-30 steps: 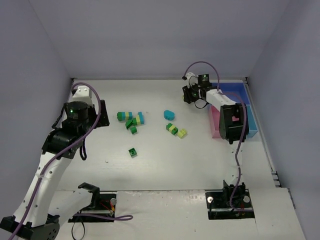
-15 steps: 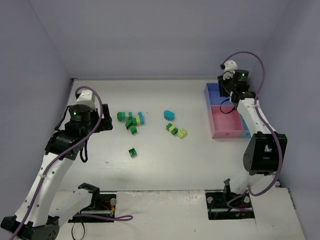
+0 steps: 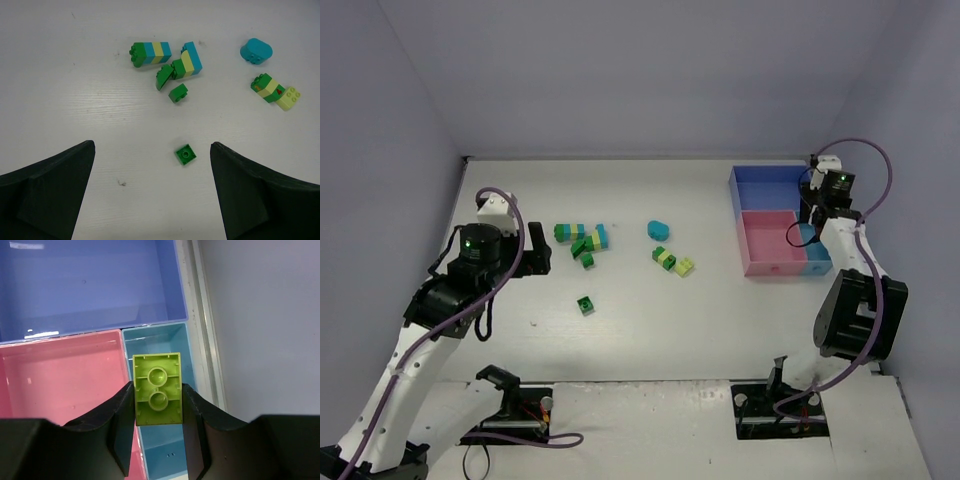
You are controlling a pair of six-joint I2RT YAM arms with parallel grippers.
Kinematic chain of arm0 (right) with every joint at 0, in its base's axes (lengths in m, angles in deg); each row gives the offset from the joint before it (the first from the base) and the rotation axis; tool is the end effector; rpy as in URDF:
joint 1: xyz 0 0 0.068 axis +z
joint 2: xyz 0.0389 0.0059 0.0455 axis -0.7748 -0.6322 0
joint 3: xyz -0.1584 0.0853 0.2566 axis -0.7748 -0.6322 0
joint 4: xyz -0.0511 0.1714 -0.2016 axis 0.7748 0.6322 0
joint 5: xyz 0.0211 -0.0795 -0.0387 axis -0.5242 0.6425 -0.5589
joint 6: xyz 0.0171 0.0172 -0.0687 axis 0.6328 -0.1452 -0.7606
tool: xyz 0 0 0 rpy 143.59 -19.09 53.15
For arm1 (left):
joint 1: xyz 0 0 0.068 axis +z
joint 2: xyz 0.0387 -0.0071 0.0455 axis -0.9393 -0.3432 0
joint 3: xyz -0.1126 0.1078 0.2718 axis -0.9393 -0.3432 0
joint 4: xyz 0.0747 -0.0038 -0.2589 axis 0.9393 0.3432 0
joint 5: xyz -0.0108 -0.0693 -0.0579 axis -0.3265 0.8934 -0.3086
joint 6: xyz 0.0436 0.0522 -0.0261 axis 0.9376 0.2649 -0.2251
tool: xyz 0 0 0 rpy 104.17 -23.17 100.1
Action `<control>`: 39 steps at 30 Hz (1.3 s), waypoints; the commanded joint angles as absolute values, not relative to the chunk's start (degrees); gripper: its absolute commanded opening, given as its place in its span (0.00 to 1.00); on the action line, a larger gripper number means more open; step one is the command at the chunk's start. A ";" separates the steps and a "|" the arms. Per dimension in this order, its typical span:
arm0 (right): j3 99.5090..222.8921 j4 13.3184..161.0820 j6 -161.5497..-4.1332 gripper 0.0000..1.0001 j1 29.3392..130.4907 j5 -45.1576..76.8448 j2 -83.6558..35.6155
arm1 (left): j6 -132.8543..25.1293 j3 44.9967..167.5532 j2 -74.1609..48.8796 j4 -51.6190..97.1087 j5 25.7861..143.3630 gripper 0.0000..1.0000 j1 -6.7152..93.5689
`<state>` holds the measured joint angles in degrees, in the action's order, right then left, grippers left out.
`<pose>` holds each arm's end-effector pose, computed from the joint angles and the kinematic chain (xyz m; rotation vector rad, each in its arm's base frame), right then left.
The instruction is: Sort the legos into containers by color
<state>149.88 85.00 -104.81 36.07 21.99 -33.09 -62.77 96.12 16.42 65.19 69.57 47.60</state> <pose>0.3852 -0.0996 0.3075 -0.0246 2.0068 -0.3089 0.1496 -0.0537 0.4049 -0.0438 2.0162 -0.3610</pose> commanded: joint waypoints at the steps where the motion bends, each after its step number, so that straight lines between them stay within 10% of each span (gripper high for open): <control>1: 149.64 80.81 -104.51 0.10 35.76 23.31 -34.25 | -61.36 96.33 16.10 63.34 68.32 0.91 46.73; 17: 155.43 81.50 -98.81 0.76 34.44 25.42 -37.25 | -60.04 96.51 13.03 61.32 67.61 0.91 45.93; 39: 147.18 100.22 -43.19 0.64 82.41 53.01 -23.61 | -64.52 103.89 2.39 59.74 67.52 0.91 45.85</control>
